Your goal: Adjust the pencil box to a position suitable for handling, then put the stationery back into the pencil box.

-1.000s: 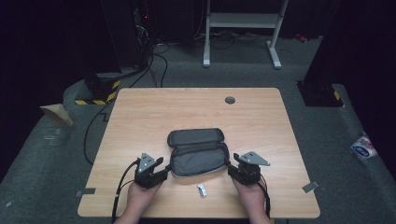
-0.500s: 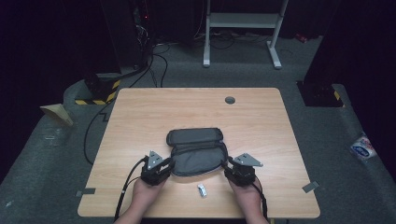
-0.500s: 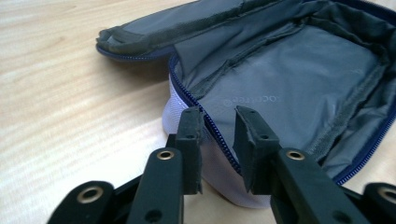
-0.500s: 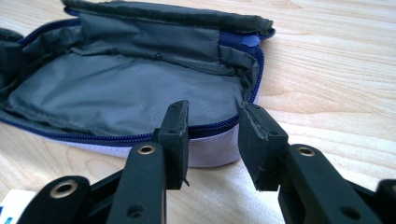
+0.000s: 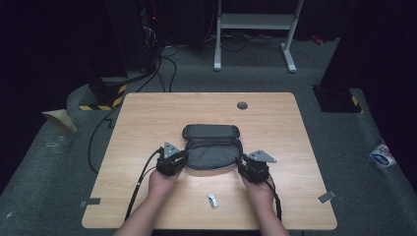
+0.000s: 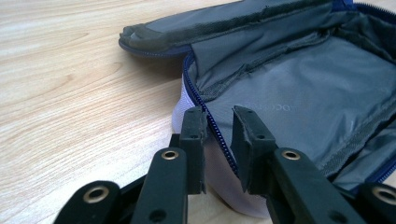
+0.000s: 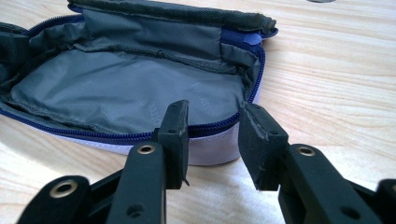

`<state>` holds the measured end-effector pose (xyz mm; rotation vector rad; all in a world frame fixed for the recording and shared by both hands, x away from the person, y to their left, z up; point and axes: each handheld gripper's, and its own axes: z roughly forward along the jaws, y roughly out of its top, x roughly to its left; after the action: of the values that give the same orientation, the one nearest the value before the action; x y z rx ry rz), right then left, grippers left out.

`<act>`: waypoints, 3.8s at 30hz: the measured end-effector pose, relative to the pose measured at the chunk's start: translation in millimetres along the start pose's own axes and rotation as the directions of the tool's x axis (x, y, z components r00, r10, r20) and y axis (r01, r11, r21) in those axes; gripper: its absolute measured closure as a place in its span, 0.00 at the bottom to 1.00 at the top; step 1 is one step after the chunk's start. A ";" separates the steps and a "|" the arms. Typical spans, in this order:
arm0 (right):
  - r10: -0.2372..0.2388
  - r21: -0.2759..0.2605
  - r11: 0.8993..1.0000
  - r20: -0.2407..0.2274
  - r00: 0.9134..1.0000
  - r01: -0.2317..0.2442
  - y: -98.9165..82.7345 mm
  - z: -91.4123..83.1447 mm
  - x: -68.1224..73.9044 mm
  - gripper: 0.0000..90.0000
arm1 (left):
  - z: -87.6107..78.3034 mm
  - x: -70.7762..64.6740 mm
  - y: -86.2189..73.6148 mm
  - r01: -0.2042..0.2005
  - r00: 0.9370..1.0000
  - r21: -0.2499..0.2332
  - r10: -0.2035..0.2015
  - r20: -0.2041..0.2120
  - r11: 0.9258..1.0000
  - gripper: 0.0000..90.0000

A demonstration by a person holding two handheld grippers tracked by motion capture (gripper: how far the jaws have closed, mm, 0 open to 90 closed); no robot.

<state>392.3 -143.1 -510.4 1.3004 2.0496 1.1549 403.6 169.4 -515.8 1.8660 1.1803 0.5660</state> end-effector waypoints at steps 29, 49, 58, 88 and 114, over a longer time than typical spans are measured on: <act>-0.093 -0.001 0.996 -0.046 0.995 0.093 -23.4 -46.4 12.7 0.48 | -75.7 44.4 -45.5 -0.030 0.992 0.029 0.033 -0.123 0.999 0.53; -0.147 0.013 0.988 -0.164 0.976 0.151 -29.5 -55.2 52.3 0.42 | -85.2 48.4 -68.4 -0.006 0.996 0.155 0.020 -0.086 0.988 0.20; -0.168 0.015 0.985 -0.210 0.963 0.174 -29.9 -53.8 64.9 0.43 | -83.2 47.3 -67.3 -0.007 0.996 0.153 0.020 -0.086 0.988 0.20; -0.247 0.102 0.951 -0.319 0.915 0.292 -43.7 -43.4 100.8 0.64 | -81.3 46.9 -65.8 -0.024 0.997 0.161 0.035 -0.066 0.987 0.19; -0.246 0.145 0.947 -0.254 0.935 0.288 -43.8 -36.3 83.1 0.68 | -81.1 46.6 -66.0 -0.022 0.997 0.156 0.033 -0.066 0.987 0.19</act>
<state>305.6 -93.1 -522.0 0.9543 2.4622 1.0571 332.0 257.7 -529.0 2.0111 1.2765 0.5708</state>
